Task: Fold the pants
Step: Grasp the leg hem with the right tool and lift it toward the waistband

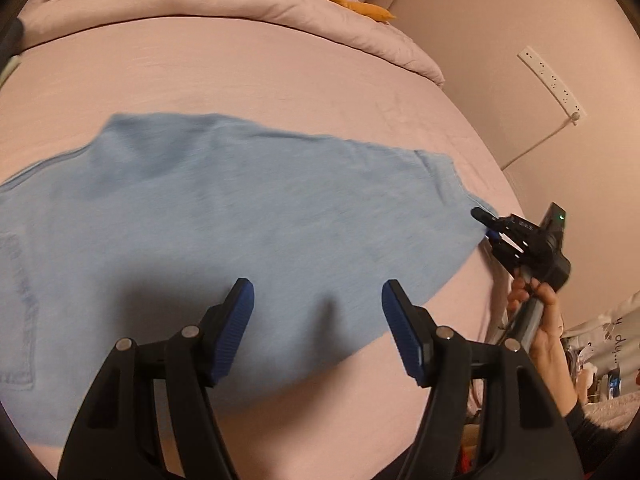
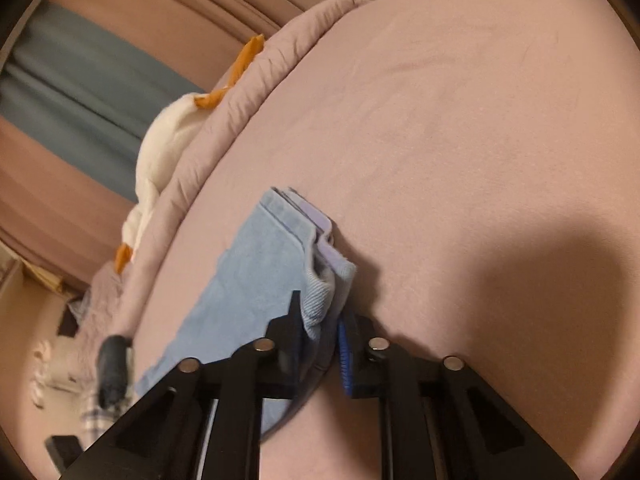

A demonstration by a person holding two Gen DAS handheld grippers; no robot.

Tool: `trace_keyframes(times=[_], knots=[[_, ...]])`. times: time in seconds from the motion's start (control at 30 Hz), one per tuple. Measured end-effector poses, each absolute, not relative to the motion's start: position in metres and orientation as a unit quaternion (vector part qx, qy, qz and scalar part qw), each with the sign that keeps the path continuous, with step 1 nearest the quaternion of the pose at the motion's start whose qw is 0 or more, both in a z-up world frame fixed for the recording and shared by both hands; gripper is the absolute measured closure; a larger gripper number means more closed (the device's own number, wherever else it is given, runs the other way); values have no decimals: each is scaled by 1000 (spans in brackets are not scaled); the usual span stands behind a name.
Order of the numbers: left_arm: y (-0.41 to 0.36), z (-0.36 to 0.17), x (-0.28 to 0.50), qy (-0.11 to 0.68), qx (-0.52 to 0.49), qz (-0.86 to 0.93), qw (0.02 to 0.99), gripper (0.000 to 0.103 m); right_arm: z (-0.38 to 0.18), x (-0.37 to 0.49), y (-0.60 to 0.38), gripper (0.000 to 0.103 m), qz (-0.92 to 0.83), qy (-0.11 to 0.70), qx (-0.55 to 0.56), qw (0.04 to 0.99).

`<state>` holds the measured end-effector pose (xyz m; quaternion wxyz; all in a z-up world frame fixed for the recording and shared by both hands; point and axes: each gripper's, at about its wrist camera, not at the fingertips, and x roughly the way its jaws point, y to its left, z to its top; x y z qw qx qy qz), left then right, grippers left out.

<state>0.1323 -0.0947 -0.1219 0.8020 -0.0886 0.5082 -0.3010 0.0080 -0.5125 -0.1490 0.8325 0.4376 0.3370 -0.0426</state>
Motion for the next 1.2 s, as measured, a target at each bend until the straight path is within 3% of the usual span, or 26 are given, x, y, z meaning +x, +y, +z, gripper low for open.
trace_keyframes(times=[0.1,0.3,0.63,0.73,0.97,1.03,1.1,1.2], knots=[[-108,-131,144,523,-102,-305,789,36,-135,-3,-513,91,-34,310,424,851],[-110,-151,151,542,-123,-293,778,35,-160,4,-510,93,-59,351,428,831],[-81,-124,153,518,-247,-320,754,33,-50,7,-379,90,57,287,192,937],[-71,-118,151,494,-304,-331,744,18,-50,8,-327,90,103,298,139,939],[-59,-156,155,520,-389,-317,691,20,-78,-5,-230,90,177,327,51,927],[-48,-165,154,520,-417,-306,680,39,-79,-7,-215,90,187,332,32,924],[-37,-165,155,513,-415,-301,688,82,-80,-8,-197,90,194,334,6,923],[-19,-152,154,498,-388,-288,720,93,-74,-5,-177,90,202,324,-26,924]])
